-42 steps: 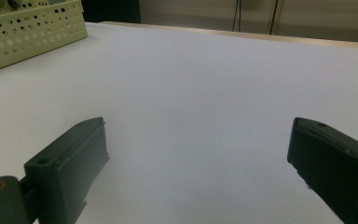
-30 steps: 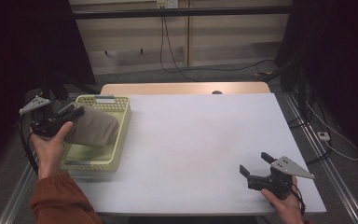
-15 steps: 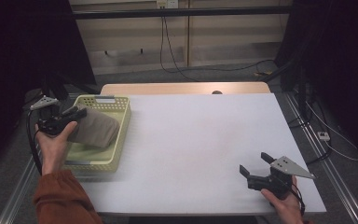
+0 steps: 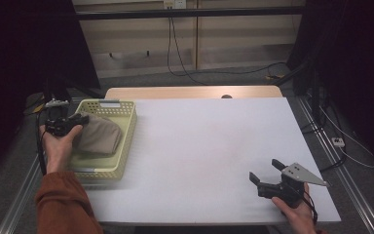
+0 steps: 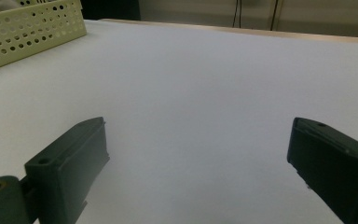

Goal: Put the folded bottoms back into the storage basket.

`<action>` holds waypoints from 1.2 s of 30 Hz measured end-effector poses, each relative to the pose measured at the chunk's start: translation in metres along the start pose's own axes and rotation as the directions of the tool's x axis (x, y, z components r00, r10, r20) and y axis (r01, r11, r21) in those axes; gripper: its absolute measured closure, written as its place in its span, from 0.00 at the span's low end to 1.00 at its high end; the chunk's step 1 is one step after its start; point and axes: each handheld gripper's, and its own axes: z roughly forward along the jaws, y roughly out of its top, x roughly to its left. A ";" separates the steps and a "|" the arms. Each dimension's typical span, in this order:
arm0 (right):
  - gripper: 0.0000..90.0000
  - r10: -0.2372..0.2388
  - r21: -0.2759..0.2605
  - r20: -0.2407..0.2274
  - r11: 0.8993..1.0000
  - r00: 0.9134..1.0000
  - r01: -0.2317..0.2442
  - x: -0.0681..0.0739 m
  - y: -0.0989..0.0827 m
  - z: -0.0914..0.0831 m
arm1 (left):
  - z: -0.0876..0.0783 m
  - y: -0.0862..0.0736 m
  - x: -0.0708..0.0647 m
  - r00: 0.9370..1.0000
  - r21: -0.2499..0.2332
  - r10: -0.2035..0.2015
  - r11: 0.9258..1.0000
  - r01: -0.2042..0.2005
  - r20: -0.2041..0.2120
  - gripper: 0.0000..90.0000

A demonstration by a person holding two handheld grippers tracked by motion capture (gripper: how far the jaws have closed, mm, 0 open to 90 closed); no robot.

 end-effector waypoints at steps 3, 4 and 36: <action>0.05 -0.004 -0.001 -0.002 1.000 1.000 0.004 -0.001 0.000 0.000 | 0.004 -0.002 0.000 1.000 0.065 0.004 0.998 -0.004 -0.009 0.90; 0.05 -0.004 -0.001 -0.003 1.000 1.000 0.004 -0.001 0.000 0.000 | 0.006 -0.002 -0.001 1.000 0.087 0.011 0.996 -0.010 -0.012 0.90; 0.05 -0.002 -0.004 -0.003 1.000 1.000 0.002 -0.001 0.001 -0.001 | 0.071 -0.010 -0.037 0.985 0.212 -0.041 0.977 0.004 0.170 0.91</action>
